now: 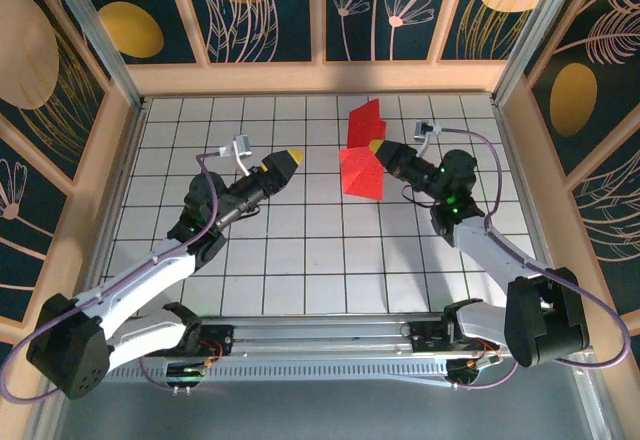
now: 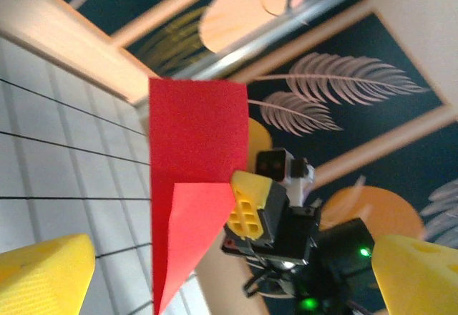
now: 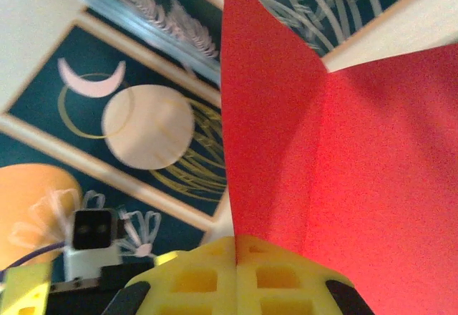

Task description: Fold a paper plane with a square sheet of paper (fold left side to right side)

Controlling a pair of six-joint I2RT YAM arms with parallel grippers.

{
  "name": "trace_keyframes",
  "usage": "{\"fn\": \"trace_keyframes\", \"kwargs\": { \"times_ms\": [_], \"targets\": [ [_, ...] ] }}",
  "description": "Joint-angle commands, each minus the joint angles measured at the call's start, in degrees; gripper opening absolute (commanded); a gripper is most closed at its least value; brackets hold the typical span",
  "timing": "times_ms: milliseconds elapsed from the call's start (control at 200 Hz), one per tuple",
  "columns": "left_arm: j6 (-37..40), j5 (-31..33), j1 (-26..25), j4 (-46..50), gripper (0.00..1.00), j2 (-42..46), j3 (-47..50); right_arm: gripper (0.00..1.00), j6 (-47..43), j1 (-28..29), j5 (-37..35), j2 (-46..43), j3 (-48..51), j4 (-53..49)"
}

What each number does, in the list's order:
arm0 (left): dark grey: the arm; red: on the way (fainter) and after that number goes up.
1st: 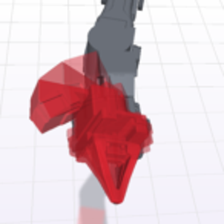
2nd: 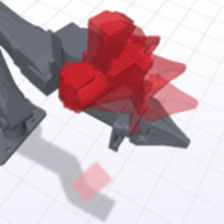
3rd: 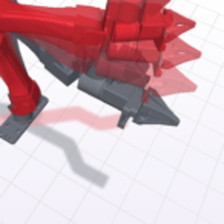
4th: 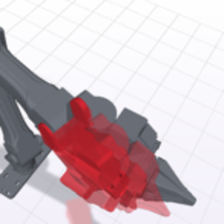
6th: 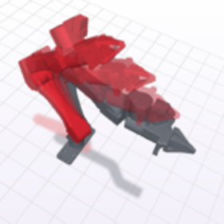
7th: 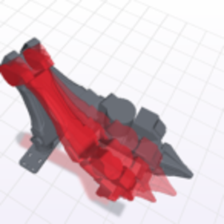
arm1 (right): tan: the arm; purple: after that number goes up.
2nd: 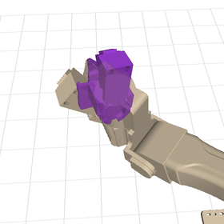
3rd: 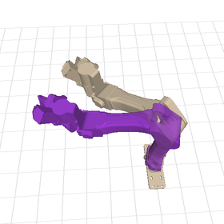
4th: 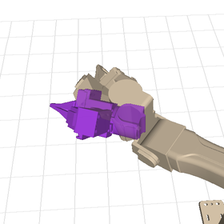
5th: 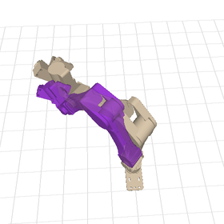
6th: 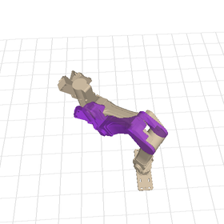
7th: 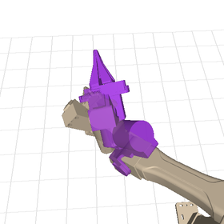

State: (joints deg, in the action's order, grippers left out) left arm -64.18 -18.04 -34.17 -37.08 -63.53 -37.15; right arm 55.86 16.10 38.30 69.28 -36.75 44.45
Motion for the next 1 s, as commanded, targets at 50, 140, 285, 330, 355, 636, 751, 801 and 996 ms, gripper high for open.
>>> {"fn": "trace_keyframes", "kwargs": {
  "times_ms": [50, 140, 285, 330, 355, 636, 751, 801, 996],
  "targets": [
    [-4.00, -9.60, 0.03, -9.42, 0.99, -3.97, -3.62, 0.00, 11.62, 0.00, 6.40, 1.48, -2.42, 15.05],
    [-4.37, -10.20, -0.06, -9.08, 0.99, -5.87, -4.46, 0.00, 13.53, 0.62, 6.98, 2.69, -3.55, 17.20],
    [-6.87, -11.93, -1.36, -13.45, 0.99, -9.22, -4.81, 0.00, 13.41, 2.02, 6.39, 3.54, -5.08, 16.80],
    [-6.46, -12.61, -2.11, -13.51, 0.98, -10.21, -5.63, 0.00, 13.40, 2.42, 6.35, 3.80, -5.56, 16.64],
    [-6.00, -12.95, -2.53, -13.16, 0.97, -10.73, -6.09, 0.00, 13.45, 2.48, 6.34, 4.00, -5.75, 16.58],
    [-7.55, -13.19, -5.54, -16.87, 0.91, -14.99, -8.08, 0.00, 13.74, 3.86, 6.52, 5.33, -7.10, 16.75],
    [-7.80, -13.65, -5.73, -17.42, 0.79, -15.76, -9.07, 0.00, 13.84, 3.97, 6.79, 5.48, -7.02, 16.72],
    [-7.79, -13.38, -5.73, -17.24, 0.72, -15.89, -9.30, 0.00, 13.84, 3.95, 6.78, 5.43, -6.85, 16.66],
    [-7.07, -11.79, -5.71, -15.65, 0.51, -15.42, -8.34, 0.00, 13.37, 3.87, 6.52, 4.66, -6.32, 16.04]
  ]
}}
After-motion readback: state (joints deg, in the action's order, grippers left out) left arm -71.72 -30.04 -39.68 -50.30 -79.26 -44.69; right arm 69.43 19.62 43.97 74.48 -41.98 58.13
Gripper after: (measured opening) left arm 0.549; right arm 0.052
